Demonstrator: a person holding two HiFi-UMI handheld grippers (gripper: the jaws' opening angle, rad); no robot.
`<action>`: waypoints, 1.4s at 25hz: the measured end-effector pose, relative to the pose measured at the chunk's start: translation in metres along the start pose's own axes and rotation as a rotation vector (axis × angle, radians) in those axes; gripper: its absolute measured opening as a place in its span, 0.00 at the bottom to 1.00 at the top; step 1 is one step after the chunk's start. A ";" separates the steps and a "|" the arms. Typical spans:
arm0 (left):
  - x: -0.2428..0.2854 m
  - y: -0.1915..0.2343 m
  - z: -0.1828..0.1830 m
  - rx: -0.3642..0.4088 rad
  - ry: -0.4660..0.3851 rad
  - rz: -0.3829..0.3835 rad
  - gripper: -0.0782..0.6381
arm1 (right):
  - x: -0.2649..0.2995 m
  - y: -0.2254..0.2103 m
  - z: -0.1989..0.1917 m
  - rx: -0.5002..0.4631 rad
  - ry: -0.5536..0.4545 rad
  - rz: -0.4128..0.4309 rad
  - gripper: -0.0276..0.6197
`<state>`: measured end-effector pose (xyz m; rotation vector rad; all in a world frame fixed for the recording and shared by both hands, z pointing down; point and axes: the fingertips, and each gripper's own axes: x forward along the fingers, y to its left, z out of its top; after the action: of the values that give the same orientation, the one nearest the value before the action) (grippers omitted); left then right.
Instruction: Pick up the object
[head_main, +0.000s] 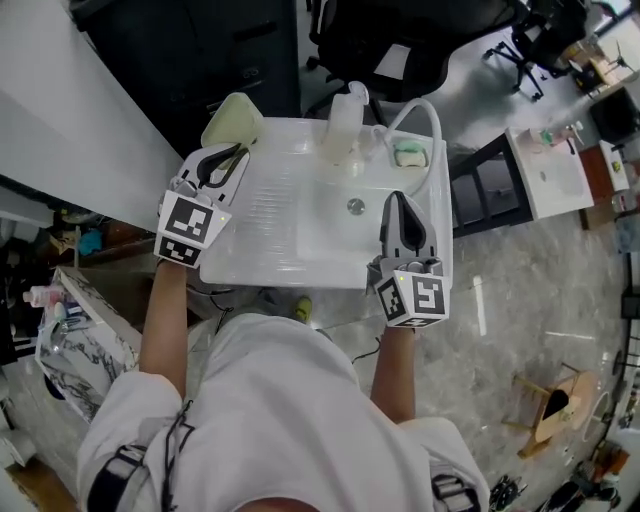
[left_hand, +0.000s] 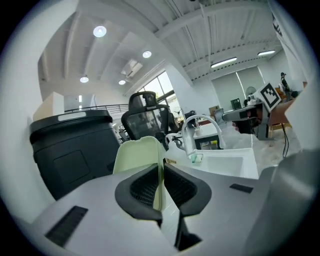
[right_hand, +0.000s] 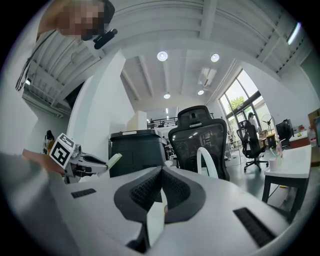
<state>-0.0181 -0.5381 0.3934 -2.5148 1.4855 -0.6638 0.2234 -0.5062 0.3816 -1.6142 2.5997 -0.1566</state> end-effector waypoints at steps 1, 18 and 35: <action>-0.011 0.003 0.002 -0.010 -0.011 0.022 0.18 | 0.000 0.003 0.002 0.002 -0.004 0.007 0.05; -0.131 0.028 0.005 -0.191 -0.212 0.270 0.17 | -0.006 0.039 0.009 -0.056 -0.022 0.079 0.05; -0.130 0.020 -0.002 -0.213 -0.219 0.260 0.17 | -0.003 0.034 0.005 -0.061 -0.011 0.065 0.05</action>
<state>-0.0886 -0.4354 0.3500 -2.3790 1.8351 -0.1920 0.1950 -0.4888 0.3726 -1.5413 2.6699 -0.0653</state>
